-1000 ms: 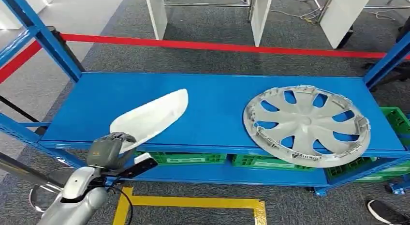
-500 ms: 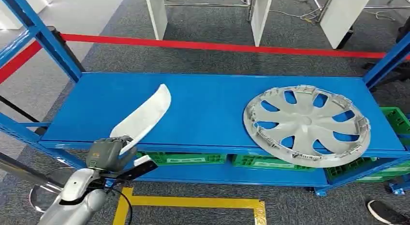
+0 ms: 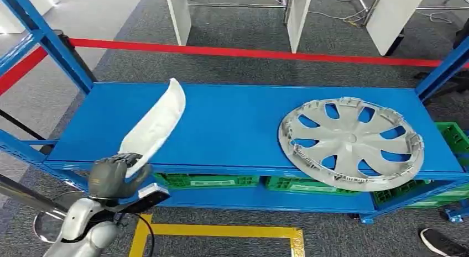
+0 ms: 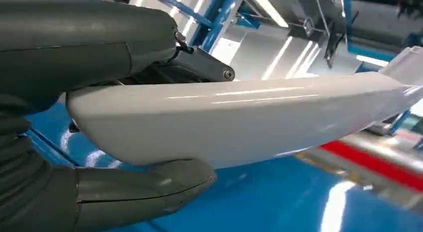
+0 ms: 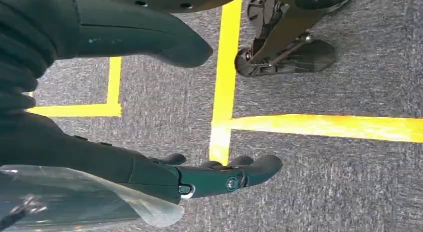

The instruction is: Take the parts from the cabinet and place them on the table.

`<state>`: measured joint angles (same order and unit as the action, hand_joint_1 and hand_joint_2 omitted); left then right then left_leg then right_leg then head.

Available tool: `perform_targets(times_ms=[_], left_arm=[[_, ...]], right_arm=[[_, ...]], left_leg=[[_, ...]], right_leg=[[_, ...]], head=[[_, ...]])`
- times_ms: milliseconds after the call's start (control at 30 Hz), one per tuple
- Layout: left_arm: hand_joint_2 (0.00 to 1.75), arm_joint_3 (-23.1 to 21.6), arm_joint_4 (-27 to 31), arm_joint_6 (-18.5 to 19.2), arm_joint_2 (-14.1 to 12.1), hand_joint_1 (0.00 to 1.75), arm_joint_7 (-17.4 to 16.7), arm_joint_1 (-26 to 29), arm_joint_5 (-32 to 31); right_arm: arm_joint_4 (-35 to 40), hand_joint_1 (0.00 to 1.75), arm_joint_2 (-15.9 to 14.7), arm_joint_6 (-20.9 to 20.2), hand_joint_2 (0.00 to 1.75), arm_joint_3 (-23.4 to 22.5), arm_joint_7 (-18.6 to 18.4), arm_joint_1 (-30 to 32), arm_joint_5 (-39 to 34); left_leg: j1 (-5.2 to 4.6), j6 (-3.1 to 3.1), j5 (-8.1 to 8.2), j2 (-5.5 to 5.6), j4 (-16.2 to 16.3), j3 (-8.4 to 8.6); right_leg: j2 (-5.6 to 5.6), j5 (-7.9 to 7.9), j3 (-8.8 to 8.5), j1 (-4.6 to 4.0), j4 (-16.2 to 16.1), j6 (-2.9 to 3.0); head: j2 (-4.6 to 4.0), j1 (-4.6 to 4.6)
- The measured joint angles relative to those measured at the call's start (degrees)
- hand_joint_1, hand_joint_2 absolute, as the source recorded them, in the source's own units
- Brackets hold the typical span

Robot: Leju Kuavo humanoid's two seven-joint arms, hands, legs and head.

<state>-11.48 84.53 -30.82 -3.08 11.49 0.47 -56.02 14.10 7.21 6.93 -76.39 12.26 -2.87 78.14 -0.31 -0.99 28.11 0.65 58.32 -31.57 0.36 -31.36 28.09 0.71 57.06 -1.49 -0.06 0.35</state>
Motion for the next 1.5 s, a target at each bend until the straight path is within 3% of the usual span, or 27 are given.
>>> perform_targets(times_ms=[200, 267, 300, 400, 467, 500, 533, 633, 667, 700, 733, 800, 833, 867, 967, 1000, 1067, 1133, 1167, 1200, 1233, 1300, 1333, 1367, 1433, 1500], left_arm=[[1.75, 0.6, 11.5, 0.7, 1.9, 1.75, 10.9, 6.6, 21.1], [1.75, 1.0, 15.0, 0.7, 2.9, 1.75, 14.0, 9.1, 24.5], [1.75, 1.3, 16.5, 0.8, 3.1, 1.75, 15.1, 10.3, 25.7], [1.75, 1.8, 20.0, 1.7, 3.9, 1.75, 19.1, 13.7, 30.8], [1.75, 2.6, 21.7, 2.9, 4.5, 1.75, 20.8, 15.9, 34.0], [1.75, 3.1, 22.3, 3.5, 4.9, 1.75, 21.6, 17.0, 35.3], [1.75, 3.7, 22.8, 3.8, 5.3, 1.75, 22.4, 17.9, 36.1], [1.75, 6.5, 24.0, 5.7, 6.6, 1.75, 24.2, 21.0, 37.7], [1.75, 7.3, 24.2, 6.1, 7.0, 1.75, 24.5, 21.7, 37.9], [1.75, 7.9, 24.3, 6.4, 7.4, 1.75, 24.6, 22.3, 37.9], [1.75, 8.4, 24.5, 6.7, 7.7, 1.75, 24.6, 22.6, 37.9], [1.75, 9.2, 24.7, 7.0, 8.2, 1.75, 24.7, 22.9, 37.9], [1.75, 9.4, 24.9, 7.1, 8.4, 1.75, 24.7, 23.1, 37.9], [1.75, 9.8, 25.2, 7.2, 8.6, 1.75, 24.7, 23.2, 37.9], [1.75, 10.7, 25.6, 8.7, 9.2, 1.75, 24.7, 23.5, 39.5], [1.75, 11.6, 25.7, 10.3, 9.7, 1.75, 24.7, 23.8, 41.0], [1.75, 14.2, 25.8, 13.7, 11.1, 1.75, 25.5, 24.5, 42.5], [1.75, 16.6, 25.7, 17.3, 12.7, 1.75, 26.6, 24.6, 42.6], [1.75, 17.8, 25.7, 18.3, 13.7, 1.75, 26.8, 24.6, 42.1], [1.75, 19.1, 25.6, 19.1, 14.4, 1.75, 26.8, 24.7, 41.5], [1.75, 20.0, 25.5, 19.5, 15.2, 1.75, 26.9, 24.8, 41.0], [1.75, 21.6, 25.4, 20.4, 15.9, 1.75, 27.0, 24.9, 40.3], [1.75, 22.3, 25.4, 21.1, 16.5, 1.75, 27.0, 24.8, 39.8], [1.75, 23.0, 25.4, 21.6, 17.0, 1.75, 27.1, 24.8, 39.4], [1.75, 23.9, 25.4, 22.1, 17.9, 1.75, 27.1, 24.8, 39.0], [1.75, 25.0, 25.4, 22.9, 18.6, 1.75, 27.2, 24.9, 38.3]], right_arm=[[0.0, 0.00, 0.0, 1.3, 1.75, -0.1, 0.7, 0.2, -1.0], [0.0, 0.00, 0.0, 1.5, 1.75, -0.2, 1.0, 0.2, -1.9], [0.0, 0.00, 0.1, 1.5, 1.75, -0.5, 1.2, 0.2, -2.4], [0.0, 0.00, 0.1, 0.9, 1.75, -1.4, 1.1, 0.2, -3.8], [0.0, 0.00, 0.1, -0.9, 1.75, -2.0, 1.0, 0.2, -4.2], [0.0, 0.00, 0.1, -1.6, 1.75, -2.1, 1.0, 0.1, -4.3], [0.0, 0.00, 0.1, -2.2, 1.75, -2.1, 1.0, 0.1, -4.3], [0.0, 0.00, 0.1, -2.7, 1.75, -2.2, 1.4, 0.0, -3.6], [-0.1, 0.00, 0.3, -2.7, 1.75, -2.2, 1.4, 0.1, -3.6], [-0.1, 0.00, 0.3, -2.7, 1.75, -2.2, 1.4, 0.1, -3.5], [-0.1, 0.00, 0.3, -2.7, 1.75, -2.2, 1.4, 0.1, -3.5], [-0.1, 0.00, 0.3, -2.7, 1.75, -2.2, 1.4, -0.1, -3.4], [-0.2, 0.00, 0.5, -2.7, 1.75, -2.2, 1.4, -0.2, -3.4], [-0.2, 0.00, 0.6, -2.7, 1.75, -2.2, 1.5, -0.3, -3.4], [-0.2, 0.00, 0.6, -2.4, 1.75, -2.2, 3.2, -0.2, -3.1], [-0.3, 0.00, 0.8, -2.5, 1.75, -2.2, 4.0, -0.2, -3.4], [-0.3, 0.00, 0.9, -2.5, 1.75, -2.2, 4.8, -0.4, -3.5], [-0.3, 0.00, 0.9, -2.7, 1.75, -2.2, 5.1, -0.3, -3.6], [-0.3, 0.00, 0.9, -2.9, 1.75, -2.2, 5.1, -0.3, -3.6], [-0.3, 0.00, 0.9, -3.0, 1.75, -2.2, 5.1, -0.3, -3.6], [-0.3, 0.00, 0.9, -3.2, 1.75, -2.2, 5.1, -0.3, -3.6], [-0.3, 0.00, 0.9, -3.6, 1.75, -2.2, 5.1, -0.3, -3.7], [-0.3, 0.00, 0.9, -3.8, 1.75, -2.2, 5.1, -0.3, -3.8], [-0.3, 0.00, 1.1, -3.9, 1.75, -2.2, 5.1, -0.3, -3.9], [-0.3, 0.00, 1.1, -4.2, 1.75, -2.2, 5.1, -0.4, -4.0], [-0.3, 0.00, 1.1, -4.6, 1.75, -2.2, 5.2, -0.2, -3.9]], left_leg=[[0.00, 0.00, 0.01, 0.00, 0.0, -0.01], [0.00, -0.01, 0.02, 0.00, 0.0, -0.01], [-0.25, -0.36, 0.28, 0.02, 0.4, -0.05], [-0.29, -0.63, 0.42, -0.01, 0.5, 0.00], [-0.37, -1.08, -0.15, -0.01, -0.1, 0.03], [0.37, -1.45, -0.77, -0.33, -1.0, 0.41], [0.31, -1.72, -0.95, -0.44, -1.5, 0.53], [0.35, -1.83, -1.06, -0.67, -1.5, 0.19], [0.36, -1.76, -1.10, -0.68, -1.5, 0.14], [0.42, -1.68, -1.15, -0.67, -1.4, 0.15], [0.53, -1.55, -1.22, -0.59, -1.4, 0.16], [0.83, -1.09, -1.12, -0.43, -1.0, 0.14], [0.72, -0.51, -1.04, -0.32, -0.6, -0.15], [0.52, -0.03, -1.13, -0.23, -0.2, -0.76], [0.58, 1.20, -1.94, -0.12, 0.0, -1.10], [0.73, 1.46, -1.50, -0.12, 0.3, -1.39], [0.83, 2.01, 3.11, -0.25, 4.4, -2.93], [0.87, 2.31, 8.65, -0.27, 13.7, -5.98], [0.87, 2.31, 9.78, -0.28, 16.8, -6.67], [0.87, 2.22, 9.29, -0.28, 17.3, -6.17], [0.85, 1.99, 7.60, -0.28, 15.4, -4.50], [0.78, 1.22, 3.51, -0.28, 6.1, 1.46], [0.58, 0.61, 2.84, -0.29, 0.3, 5.04], [0.34, 0.37, 3.72, -0.30, -2.2, 6.32], [0.03, 0.29, 3.20, -0.26, -2.1, 5.51], [0.08, -0.43, 2.08, -0.37, -2.5, 4.96]], right_leg=[[0.01, 0.00, 0.02, 0.00, 0.0, 0.00], [0.00, 0.00, 0.02, 0.01, 0.0, -0.01], [-0.03, 0.08, -0.01, 0.23, -0.2, -0.23], [0.01, 0.04, -0.09, 0.30, -0.2, -0.45], [0.05, 0.45, -0.29, 0.34, -0.4, -1.06], [0.03, -0.45, 0.15, 0.37, -0.1, -1.03], [-0.13, -1.75, 0.74, 0.15, 1.2, -1.13], [-0.12, -8.09, 6.61, 0.40, 14.4, -1.64], [-0.13, -8.44, 7.78, 0.49, 16.9, -1.85], [-0.16, -7.19, 7.66, 0.64, 16.7, -1.99], [-0.19, -4.71, 6.33, 0.82, 13.8, -2.10], [-0.23, 0.55, 1.53, 1.19, 3.8, -2.45], [-0.05, -0.29, -0.17, 1.14, 0.9, -2.61], [0.35, 0.44, -0.43, 0.88, 0.9, -1.86], [0.34, 0.27, 0.52, 0.66, 1.1, -0.82], [0.12, 0.76, 1.29, 1.06, 0.8, -0.01], [-0.12, 1.40, 1.91, 0.95, 0.8, 1.15], [-0.54, 2.19, 2.95, 0.66, 0.9, 1.52], [-0.73, 2.60, 3.46, 0.52, 1.0, 1.57], [-0.87, 3.00, 3.98, 0.39, 1.0, 1.58], [-0.92, 3.39, 4.54, 0.29, 1.0, 1.56], [-0.89, 4.08, 5.24, 0.09, 1.1, 1.40], [-0.90, 4.43, 5.39, 0.09, 1.1, 1.23], [-0.91, 4.76, 5.70, -0.15, 1.1, 0.82], [-0.90, 5.69, 5.89, 0.16, 0.9, 0.13], [-0.85, 6.66, 6.06, 0.05, 0.5, -0.81]], head=[[0.02, 0.00], [0.02, 0.00], [0.02, -0.02], [0.02, -0.02], [0.02, -0.06], [0.02, -0.02], [0.02, 0.13], [0.02, 0.24], [0.00, 0.26], [0.02, 0.28], [0.02, 0.26], [0.02, 0.28], [0.02, 0.33], [0.02, 0.46], [0.02, 0.39], [0.02, 0.48], [0.02, -0.24], [0.02, -0.37], [0.02, -0.37], [0.02, -0.35], [0.02, -0.37], [0.02, -0.39], [0.02, -0.37], [0.02, -0.33], [0.02, -0.39], [0.02, -0.44]])
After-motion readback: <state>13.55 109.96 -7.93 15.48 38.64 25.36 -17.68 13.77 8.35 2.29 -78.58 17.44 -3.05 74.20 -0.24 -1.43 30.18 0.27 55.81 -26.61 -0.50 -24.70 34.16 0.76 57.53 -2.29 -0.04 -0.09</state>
